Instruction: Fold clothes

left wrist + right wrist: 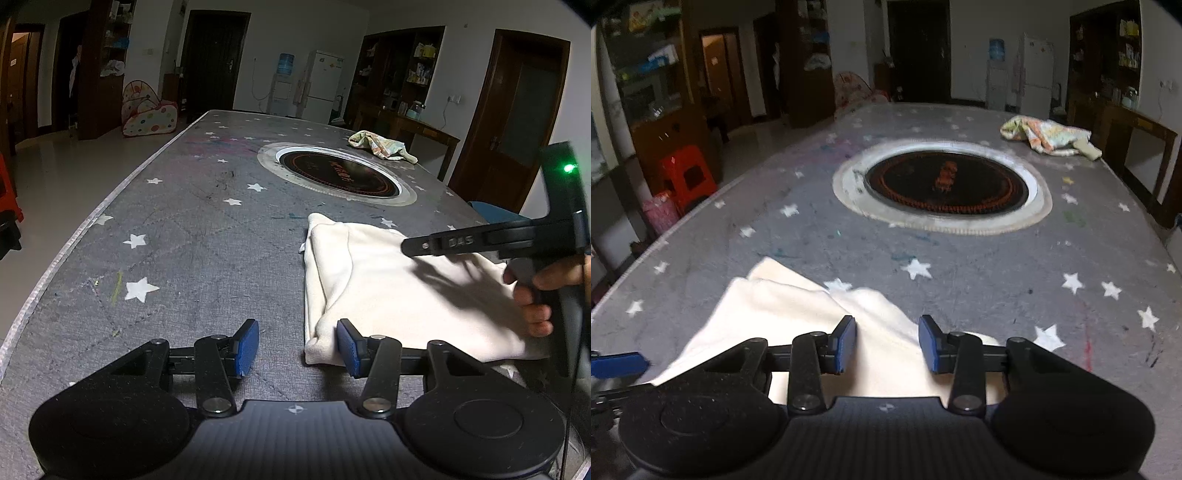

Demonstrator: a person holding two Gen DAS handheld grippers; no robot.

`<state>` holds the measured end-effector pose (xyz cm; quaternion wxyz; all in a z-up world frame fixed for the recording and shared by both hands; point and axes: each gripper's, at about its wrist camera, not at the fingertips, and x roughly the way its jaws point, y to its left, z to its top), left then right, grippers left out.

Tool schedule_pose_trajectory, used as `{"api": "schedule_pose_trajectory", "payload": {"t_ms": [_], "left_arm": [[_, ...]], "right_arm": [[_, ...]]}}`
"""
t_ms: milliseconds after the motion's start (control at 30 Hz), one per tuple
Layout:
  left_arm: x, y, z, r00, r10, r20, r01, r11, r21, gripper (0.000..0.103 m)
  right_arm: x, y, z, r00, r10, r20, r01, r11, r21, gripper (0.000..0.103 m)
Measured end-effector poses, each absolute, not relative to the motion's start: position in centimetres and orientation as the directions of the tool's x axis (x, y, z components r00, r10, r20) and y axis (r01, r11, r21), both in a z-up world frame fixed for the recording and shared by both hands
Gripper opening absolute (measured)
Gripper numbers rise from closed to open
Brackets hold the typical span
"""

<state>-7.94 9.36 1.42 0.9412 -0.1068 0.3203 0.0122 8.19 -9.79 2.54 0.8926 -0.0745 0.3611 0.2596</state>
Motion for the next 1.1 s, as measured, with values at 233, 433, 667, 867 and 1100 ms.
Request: {"api": "schedule_pose_trajectory", "payload": {"t_ms": [233,433,667,867,1100], "left_arm": [[-7.9,9.4,1.4,0.795,-0.049,-0.605,-0.090,0.976,-0.197,0.051],[-7.9,9.4,1.5,0.794,-0.051,-0.606,-0.090,0.976,-0.199,0.051],[-7.9,9.4,1.6,0.791,-0.054,-0.610,-0.090,0.975,-0.203,0.051],[-7.7,9.7,1.8,0.782,-0.071,-0.619,-0.090,0.970,-0.224,0.051],[-7.4,10.2,2.2,0.772,-0.071,-0.631,-0.100,0.968,-0.231,0.058]], "right_arm": [[7.9,-9.5,3.5,0.603,0.428,-0.673,-0.527,0.847,0.067,0.037],[8.1,-7.2,3.0,0.581,0.451,-0.677,-0.564,0.823,0.064,0.037],[7.8,-7.0,3.4,0.586,0.449,-0.675,-0.575,0.817,0.044,0.037],[5.6,-7.8,5.0,0.561,0.493,-0.665,-0.635,0.772,0.036,0.037],[2.2,-7.8,6.0,0.524,0.538,-0.660,-0.714,0.700,0.004,0.037]]}}
